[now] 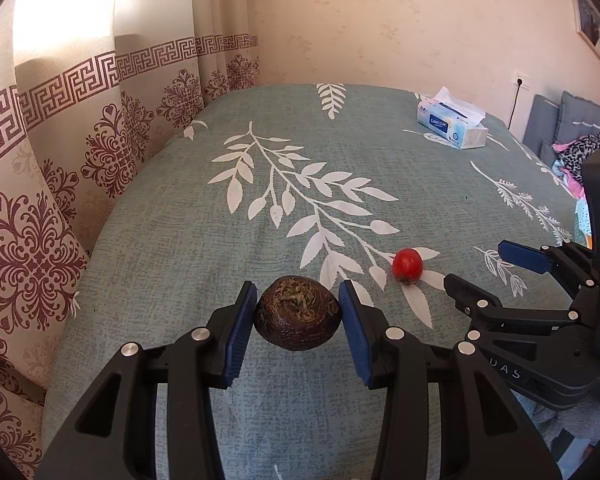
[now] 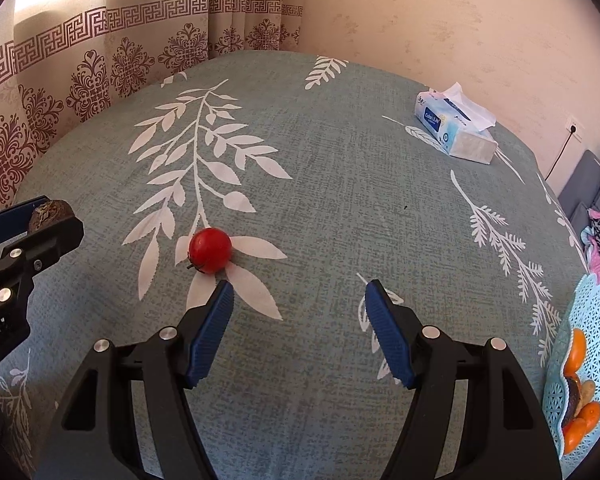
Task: Organize fruits
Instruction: 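Hold the passion fruit in the left tool while the right tool grasps the red tomato, then carry the tomato into the basket and open the right tool while the left tool carries the passion fruit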
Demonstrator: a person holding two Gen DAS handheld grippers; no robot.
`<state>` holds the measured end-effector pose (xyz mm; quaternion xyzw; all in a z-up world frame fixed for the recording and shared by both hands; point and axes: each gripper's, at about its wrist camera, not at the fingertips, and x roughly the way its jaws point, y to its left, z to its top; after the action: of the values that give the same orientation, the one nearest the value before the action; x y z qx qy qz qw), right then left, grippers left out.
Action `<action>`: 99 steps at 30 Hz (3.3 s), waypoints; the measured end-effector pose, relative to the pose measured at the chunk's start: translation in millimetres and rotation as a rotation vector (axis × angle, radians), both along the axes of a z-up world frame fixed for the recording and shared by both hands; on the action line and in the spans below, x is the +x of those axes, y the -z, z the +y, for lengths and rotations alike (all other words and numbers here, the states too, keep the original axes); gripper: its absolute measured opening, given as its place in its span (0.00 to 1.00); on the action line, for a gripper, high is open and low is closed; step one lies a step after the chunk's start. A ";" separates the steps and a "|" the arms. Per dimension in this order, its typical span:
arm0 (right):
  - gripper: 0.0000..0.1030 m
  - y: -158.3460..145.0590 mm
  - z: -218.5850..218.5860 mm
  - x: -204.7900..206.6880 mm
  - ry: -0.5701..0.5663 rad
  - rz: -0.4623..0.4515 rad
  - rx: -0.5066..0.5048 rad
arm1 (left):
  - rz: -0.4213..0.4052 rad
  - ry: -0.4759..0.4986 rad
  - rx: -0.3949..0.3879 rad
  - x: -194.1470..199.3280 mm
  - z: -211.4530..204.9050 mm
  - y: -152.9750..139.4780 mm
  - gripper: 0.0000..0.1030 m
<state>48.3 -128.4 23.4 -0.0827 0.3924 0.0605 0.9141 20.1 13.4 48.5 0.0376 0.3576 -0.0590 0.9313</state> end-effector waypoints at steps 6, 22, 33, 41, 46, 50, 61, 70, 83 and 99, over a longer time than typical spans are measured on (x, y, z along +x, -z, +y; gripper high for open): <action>0.68 3.2 1.8 9.0 -0.026 0.035 0.065 | 0.002 -0.005 -0.003 0.7 1.3 -0.2 0.42; 0.57 7.3 33.4 41.4 -0.141 0.086 0.175 | 0.005 -0.014 -0.015 2.5 3.6 -1.3 0.42; 0.29 8.4 23.5 34.9 -0.126 0.093 0.179 | 0.007 -0.008 -0.010 1.4 1.5 0.2 0.42; 0.29 -2.4 -2.5 13.9 -0.056 0.053 0.144 | 0.003 0.015 -0.007 -3.8 -6.1 -0.2 0.42; 0.29 -12.3 -17.3 -2.6 -0.020 0.010 0.121 | 0.006 0.035 -0.008 -9.0 -14.9 0.5 0.42; 0.29 -16.7 -30.5 -14.9 0.004 -0.005 0.125 | 0.007 0.055 -0.009 -14.2 -24.0 0.2 0.42; 0.29 -30.4 -75.5 -42.8 0.079 -0.051 0.149 | 0.009 0.099 -0.015 -26.0 -53.0 -2.3 0.42; 0.29 -42.5 -129.0 -65.3 0.184 -0.096 0.182 | -0.017 0.144 0.021 -35.1 -86.6 -5.0 0.42; 0.29 -47.8 -190.1 -92.4 0.312 -0.136 0.201 | -0.035 0.206 0.056 -46.5 -120.4 -9.3 0.42; 0.30 -35.8 -253.7 -119.2 0.460 -0.132 0.235 | -0.048 0.280 0.095 -60.9 -159.0 -13.1 0.42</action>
<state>-70.9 -382.1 59.2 0.1114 0.3307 -0.1091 0.9308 -40.8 -145.6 61.5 0.1326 0.3291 -0.1701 0.9194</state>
